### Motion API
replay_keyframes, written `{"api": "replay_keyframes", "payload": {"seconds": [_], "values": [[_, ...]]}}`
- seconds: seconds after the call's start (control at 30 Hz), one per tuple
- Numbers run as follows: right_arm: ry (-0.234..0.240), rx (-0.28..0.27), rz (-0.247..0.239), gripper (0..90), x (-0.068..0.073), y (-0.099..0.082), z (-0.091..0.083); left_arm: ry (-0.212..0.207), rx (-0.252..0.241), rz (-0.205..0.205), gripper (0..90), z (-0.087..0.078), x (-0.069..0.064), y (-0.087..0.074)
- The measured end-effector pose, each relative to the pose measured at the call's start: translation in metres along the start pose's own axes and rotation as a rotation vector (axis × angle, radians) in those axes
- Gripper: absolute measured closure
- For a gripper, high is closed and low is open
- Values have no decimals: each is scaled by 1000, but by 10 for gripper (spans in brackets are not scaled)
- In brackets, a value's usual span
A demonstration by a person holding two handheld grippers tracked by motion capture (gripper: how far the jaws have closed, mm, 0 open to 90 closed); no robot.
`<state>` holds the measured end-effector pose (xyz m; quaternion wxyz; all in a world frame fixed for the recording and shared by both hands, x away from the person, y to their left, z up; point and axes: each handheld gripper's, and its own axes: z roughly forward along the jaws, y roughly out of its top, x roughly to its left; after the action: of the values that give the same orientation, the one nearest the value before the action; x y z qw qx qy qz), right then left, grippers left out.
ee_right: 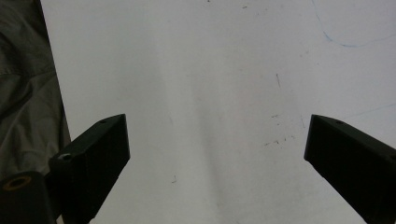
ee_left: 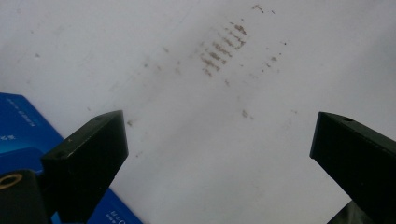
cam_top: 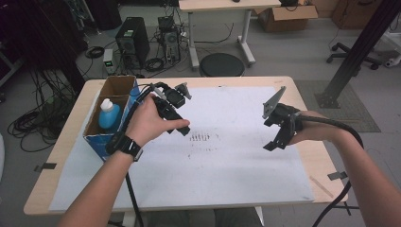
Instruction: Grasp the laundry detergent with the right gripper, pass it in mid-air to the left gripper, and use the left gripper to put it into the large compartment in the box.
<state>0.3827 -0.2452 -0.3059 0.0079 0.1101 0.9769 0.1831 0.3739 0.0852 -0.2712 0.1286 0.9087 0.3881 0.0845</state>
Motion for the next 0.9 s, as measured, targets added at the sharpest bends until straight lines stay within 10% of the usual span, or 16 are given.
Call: {"api": "replay_keyframes", "payload": {"seconds": [0.9], "values": [[9, 4, -2, 66, 3, -1, 0, -25, 14, 27, 46, 0, -6, 2]]}}
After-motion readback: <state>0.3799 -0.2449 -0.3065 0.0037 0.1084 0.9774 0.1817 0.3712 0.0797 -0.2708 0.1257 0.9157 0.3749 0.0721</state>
